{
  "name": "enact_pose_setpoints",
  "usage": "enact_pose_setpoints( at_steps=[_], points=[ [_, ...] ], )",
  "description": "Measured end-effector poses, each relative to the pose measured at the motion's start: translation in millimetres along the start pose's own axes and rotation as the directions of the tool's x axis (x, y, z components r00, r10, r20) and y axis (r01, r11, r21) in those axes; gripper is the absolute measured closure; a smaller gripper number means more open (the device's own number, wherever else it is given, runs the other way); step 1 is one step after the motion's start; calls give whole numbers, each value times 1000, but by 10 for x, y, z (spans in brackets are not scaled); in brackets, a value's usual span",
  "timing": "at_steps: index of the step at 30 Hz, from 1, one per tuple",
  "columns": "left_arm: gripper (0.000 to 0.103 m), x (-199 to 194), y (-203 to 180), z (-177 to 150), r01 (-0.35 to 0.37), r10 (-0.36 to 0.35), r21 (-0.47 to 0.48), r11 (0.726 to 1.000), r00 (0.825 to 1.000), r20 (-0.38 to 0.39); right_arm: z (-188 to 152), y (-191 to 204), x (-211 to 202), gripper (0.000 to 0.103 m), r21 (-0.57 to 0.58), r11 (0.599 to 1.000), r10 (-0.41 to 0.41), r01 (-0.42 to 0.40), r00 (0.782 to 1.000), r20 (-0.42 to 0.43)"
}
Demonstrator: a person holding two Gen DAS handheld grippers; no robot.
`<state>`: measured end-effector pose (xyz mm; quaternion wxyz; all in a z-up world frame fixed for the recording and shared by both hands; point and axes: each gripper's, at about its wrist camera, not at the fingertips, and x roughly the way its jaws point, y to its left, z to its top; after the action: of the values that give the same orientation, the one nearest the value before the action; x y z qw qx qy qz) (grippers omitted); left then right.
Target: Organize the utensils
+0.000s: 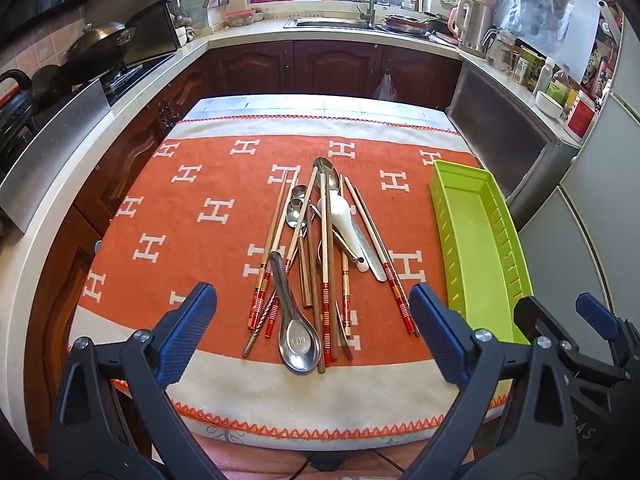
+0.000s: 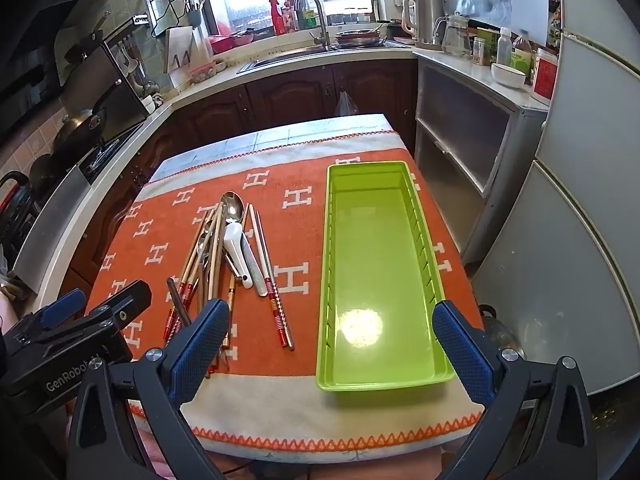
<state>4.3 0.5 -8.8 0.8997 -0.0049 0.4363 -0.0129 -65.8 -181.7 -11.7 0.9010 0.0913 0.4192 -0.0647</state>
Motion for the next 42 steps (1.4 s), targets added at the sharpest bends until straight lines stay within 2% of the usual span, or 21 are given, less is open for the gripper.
enact_pose_setpoints(
  at_steps=[13,42],
  points=[
    [20,-71,-37,-36,30,-30,1,1000,999,10,-3,15,4,0,-2,1000,5,-5,1000,3],
    [20,61,-81,-71,14,-14,13,1000,999,-50,-33,-61,-61,0,0,1000,6,-6,1000,-2]
  ],
)
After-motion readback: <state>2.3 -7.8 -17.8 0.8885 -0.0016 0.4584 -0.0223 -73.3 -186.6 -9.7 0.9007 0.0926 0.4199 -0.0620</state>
